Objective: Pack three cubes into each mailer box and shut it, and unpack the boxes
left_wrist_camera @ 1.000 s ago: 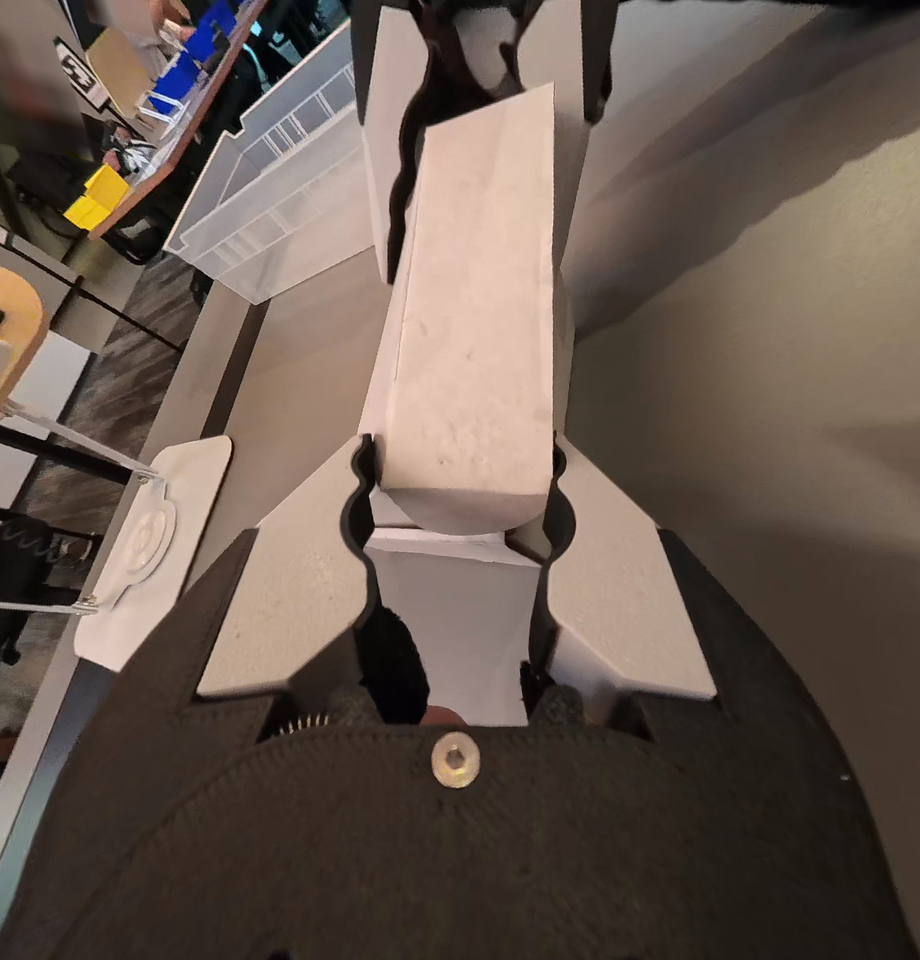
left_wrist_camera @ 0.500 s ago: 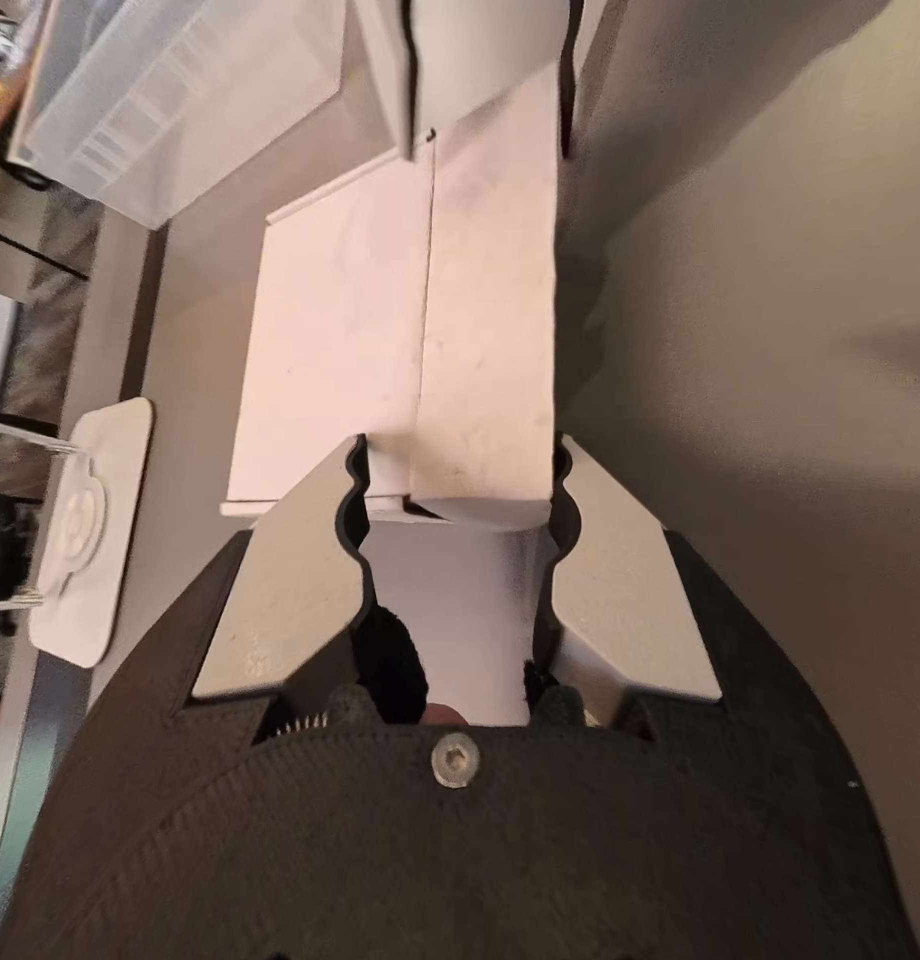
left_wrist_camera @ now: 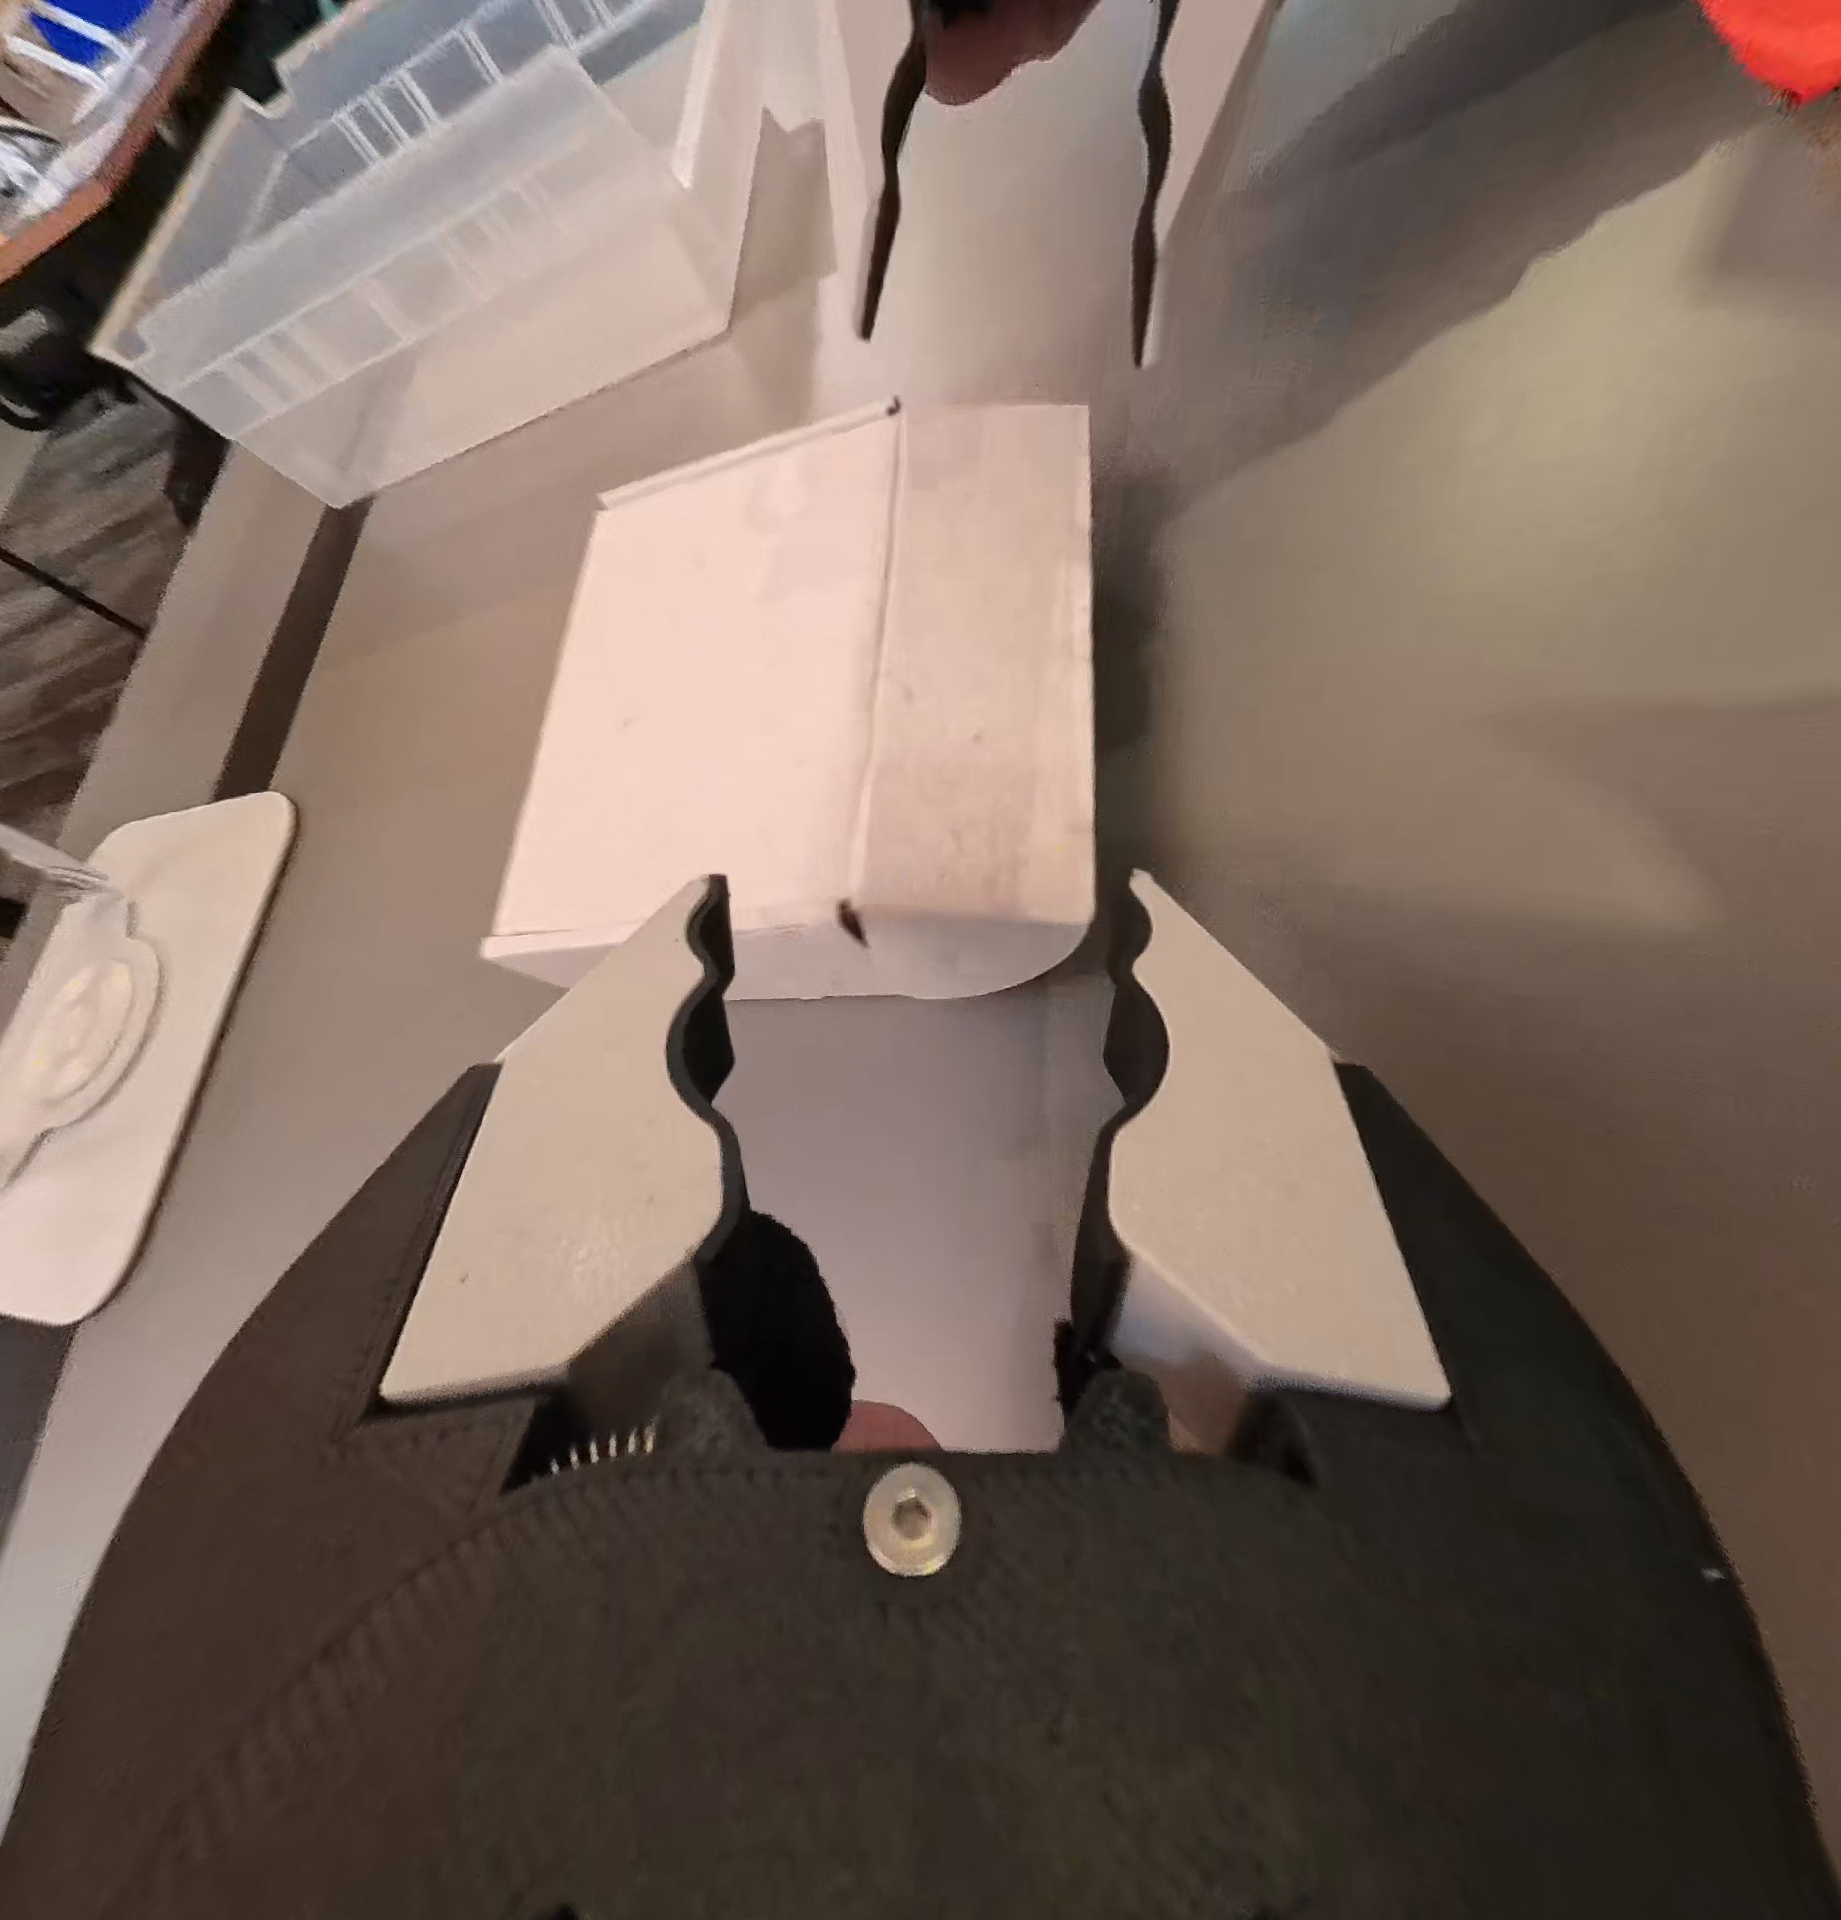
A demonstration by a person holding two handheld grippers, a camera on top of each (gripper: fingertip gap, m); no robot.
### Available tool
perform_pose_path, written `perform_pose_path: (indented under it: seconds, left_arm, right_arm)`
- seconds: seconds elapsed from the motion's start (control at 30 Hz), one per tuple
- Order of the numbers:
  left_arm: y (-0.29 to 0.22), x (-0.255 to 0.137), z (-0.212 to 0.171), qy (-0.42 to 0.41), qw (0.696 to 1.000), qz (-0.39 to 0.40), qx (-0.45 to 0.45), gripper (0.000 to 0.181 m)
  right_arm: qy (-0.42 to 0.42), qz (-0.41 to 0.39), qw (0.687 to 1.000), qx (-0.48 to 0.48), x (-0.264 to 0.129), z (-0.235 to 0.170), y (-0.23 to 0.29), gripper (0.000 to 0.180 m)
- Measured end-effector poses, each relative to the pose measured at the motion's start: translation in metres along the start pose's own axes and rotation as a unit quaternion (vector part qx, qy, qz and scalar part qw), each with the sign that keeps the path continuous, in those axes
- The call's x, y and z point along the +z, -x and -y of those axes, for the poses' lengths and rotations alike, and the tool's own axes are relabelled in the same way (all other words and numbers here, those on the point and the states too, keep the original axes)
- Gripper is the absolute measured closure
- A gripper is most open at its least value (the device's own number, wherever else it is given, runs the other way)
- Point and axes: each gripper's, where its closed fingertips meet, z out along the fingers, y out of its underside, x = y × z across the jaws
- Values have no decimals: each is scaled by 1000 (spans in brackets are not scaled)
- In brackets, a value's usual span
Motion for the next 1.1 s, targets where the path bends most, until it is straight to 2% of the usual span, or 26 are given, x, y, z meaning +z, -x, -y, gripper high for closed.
perform_pose_path:
  seconds: [0.07, 0.2, 0.4, 0.8, 1.03, 1.1]
  left_arm:
    - [11, -11, -1, 3, 1000, 18, 24, 112]
    - [32, -5, -18, 74, 992, 44, 93, 113]
    - [31, 24, -38, 119, 983, -5, 143, 111]
    - [25, 33, -27, 93, 990, -66, 82, 105]
    - [20, 30, -32, 109, 985, -83, 103, 97]
    - [17, 25, -30, 106, 985, -99, 94, 101]
  right_arm:
    - [5, -25, 1000, -10, -11, -3, -14, 119]
    - [100, -66, 988, -98, -5, -27, -40, 123]
    - [122, 1, 980, -158, 19, -37, -35, 114]
    - [93, 54, 988, -113, 26, -34, -33, 116]
    - [122, 15, 977, -174, 27, -37, -39, 123]
    - [122, 13, 977, -175, 27, -38, -38, 123]
